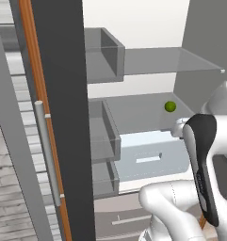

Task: Open the fridge, remove the apple, lime, and fish, and place them on any counter.

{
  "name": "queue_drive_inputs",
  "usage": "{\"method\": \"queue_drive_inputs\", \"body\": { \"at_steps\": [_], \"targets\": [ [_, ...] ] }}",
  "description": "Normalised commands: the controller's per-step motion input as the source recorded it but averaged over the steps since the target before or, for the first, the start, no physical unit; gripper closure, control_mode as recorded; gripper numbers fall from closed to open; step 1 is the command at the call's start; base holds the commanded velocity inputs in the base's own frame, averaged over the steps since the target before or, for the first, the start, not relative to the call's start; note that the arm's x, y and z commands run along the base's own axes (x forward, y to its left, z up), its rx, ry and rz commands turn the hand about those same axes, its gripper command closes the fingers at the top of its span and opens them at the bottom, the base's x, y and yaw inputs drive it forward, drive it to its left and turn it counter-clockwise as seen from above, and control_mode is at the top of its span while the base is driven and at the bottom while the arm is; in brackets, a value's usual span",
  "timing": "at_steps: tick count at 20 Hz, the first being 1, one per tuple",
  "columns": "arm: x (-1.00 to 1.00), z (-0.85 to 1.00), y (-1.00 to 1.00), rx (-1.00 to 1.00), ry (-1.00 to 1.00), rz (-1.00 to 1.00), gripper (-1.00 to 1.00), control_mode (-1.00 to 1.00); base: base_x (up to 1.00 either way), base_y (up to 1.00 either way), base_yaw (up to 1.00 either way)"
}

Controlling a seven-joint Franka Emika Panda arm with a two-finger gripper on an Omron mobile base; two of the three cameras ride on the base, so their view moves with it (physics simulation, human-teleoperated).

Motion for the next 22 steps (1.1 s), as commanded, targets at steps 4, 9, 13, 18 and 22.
{"method": "queue_drive_inputs", "body": {
  "at_steps": [4,9,13,18,22],
  "targets": [
    [0.53,-0.01,-0.11,0.0,0.0,-0.05,-1.0,-1.0,0.0,0.0,0.0],
    [0.42,-0.07,-0.08,-0.02,-0.05,-0.04,-1.0,-1.0,0.0,0.0,0.0],
    [0.22,-0.12,-0.19,-0.13,-0.16,-0.08,-1.0,-1.0,0.0,0.0,0.0],
    [0.1,-0.07,-0.19,-0.1,-0.16,-0.13,-1.0,-1.0,0.0,0.0,0.0],
    [0.44,0.0,-0.2,0.0,-0.01,-0.03,-1.0,-1.0,0.0,0.0,0.0]
  ]
}}
